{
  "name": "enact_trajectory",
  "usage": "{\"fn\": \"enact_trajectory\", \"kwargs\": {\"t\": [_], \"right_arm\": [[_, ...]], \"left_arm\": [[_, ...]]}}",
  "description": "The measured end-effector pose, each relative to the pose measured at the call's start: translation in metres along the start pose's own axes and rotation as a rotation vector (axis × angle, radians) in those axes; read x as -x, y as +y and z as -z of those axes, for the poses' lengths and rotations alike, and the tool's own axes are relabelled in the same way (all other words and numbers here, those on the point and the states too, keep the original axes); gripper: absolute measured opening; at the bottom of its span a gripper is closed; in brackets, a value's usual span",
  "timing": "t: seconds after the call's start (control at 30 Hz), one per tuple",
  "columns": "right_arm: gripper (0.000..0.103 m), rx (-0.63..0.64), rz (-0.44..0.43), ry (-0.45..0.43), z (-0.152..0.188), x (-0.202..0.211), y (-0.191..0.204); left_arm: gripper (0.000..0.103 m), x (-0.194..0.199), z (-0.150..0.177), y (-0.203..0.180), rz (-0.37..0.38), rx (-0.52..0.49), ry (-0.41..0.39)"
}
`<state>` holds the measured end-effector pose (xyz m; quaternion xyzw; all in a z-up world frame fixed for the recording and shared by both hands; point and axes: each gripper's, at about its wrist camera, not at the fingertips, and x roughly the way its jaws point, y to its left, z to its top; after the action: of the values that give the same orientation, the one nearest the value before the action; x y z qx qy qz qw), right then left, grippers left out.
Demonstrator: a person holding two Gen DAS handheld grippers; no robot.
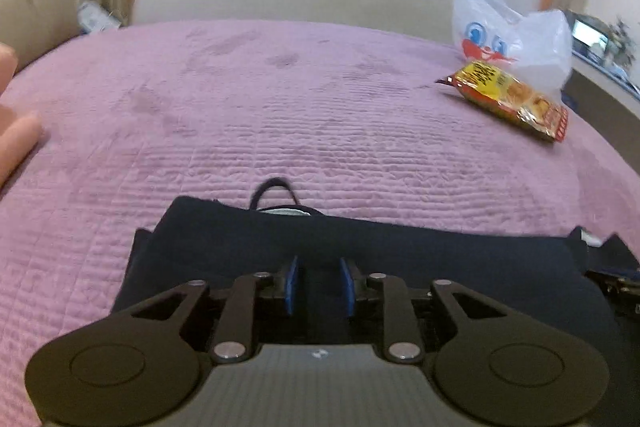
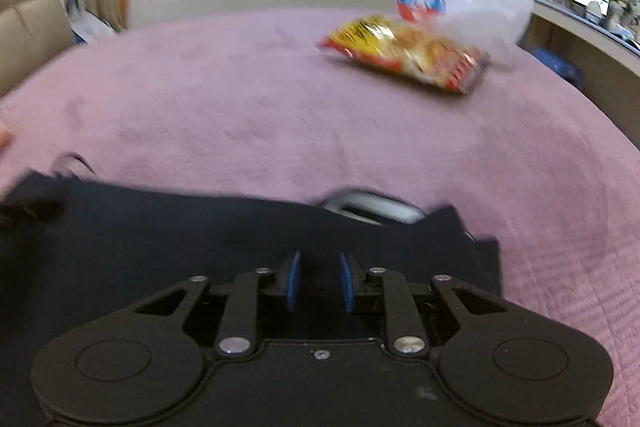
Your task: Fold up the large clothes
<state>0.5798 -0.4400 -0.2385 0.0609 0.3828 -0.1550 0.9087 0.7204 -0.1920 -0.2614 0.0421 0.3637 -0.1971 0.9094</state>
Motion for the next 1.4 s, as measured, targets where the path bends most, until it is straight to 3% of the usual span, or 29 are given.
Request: {"fn": "enact_trajectory", "kwargs": {"t": [0.07, 0.17, 0.2, 0.3, 0.33, 0.4, 0.67, 0.83, 1.03, 1.17, 1.33, 1.4], "right_arm": [[0.023, -0.017, 0.072, -0.002, 0.008, -0.005, -0.014], [0.02, -0.074, 0.052, -0.007, 0.01, 0.009, -0.035], [0.02, -0.069, 0.075, -0.012, 0.01, 0.014, -0.036], [0.021, -0.09, 0.106, -0.019, 0.009, 0.032, -0.037], [0.023, -0.106, 0.104, -0.02, 0.01, 0.041, -0.038], [0.023, -0.137, 0.075, -0.039, 0.014, 0.063, -0.038], [0.023, -0.106, -0.101, -0.094, 0.057, 0.159, 0.01], [0.023, -0.073, -0.224, -0.073, 0.083, 0.189, 0.039], [0.023, -0.004, -0.266, -0.024, 0.092, 0.193, 0.066], [0.023, 0.044, -0.22, -0.008, 0.086, 0.179, 0.09], [0.019, -0.04, -0.099, 0.027, 0.084, 0.154, 0.098], [0.019, -0.044, -0.097, 0.057, 0.085, 0.145, 0.101]], "left_arm": [[0.043, 0.001, 0.004, 0.003, -0.023, -0.051, -0.018], [0.045, 0.008, 0.007, 0.012, -0.121, -0.094, -0.039], [0.046, 0.009, 0.009, 0.021, -0.16, -0.078, -0.039], [0.048, 0.023, 0.014, 0.052, -0.128, 0.058, -0.017], [0.046, 0.03, 0.015, 0.059, -0.166, 0.077, -0.001], [0.041, 0.047, 0.023, 0.069, -0.203, 0.086, 0.013], [0.041, 0.162, 0.079, 0.104, -0.201, 0.169, 0.038], [0.042, 0.207, 0.118, 0.121, -0.159, 0.279, 0.139], [0.045, 0.226, 0.159, 0.132, -0.057, 0.417, 0.162], [0.043, 0.23, 0.18, 0.141, -0.088, 0.566, 0.102], [0.044, 0.209, 0.192, 0.144, -0.002, 0.718, 0.066], [0.047, 0.196, 0.194, 0.143, 0.06, 0.78, 0.051]]}}
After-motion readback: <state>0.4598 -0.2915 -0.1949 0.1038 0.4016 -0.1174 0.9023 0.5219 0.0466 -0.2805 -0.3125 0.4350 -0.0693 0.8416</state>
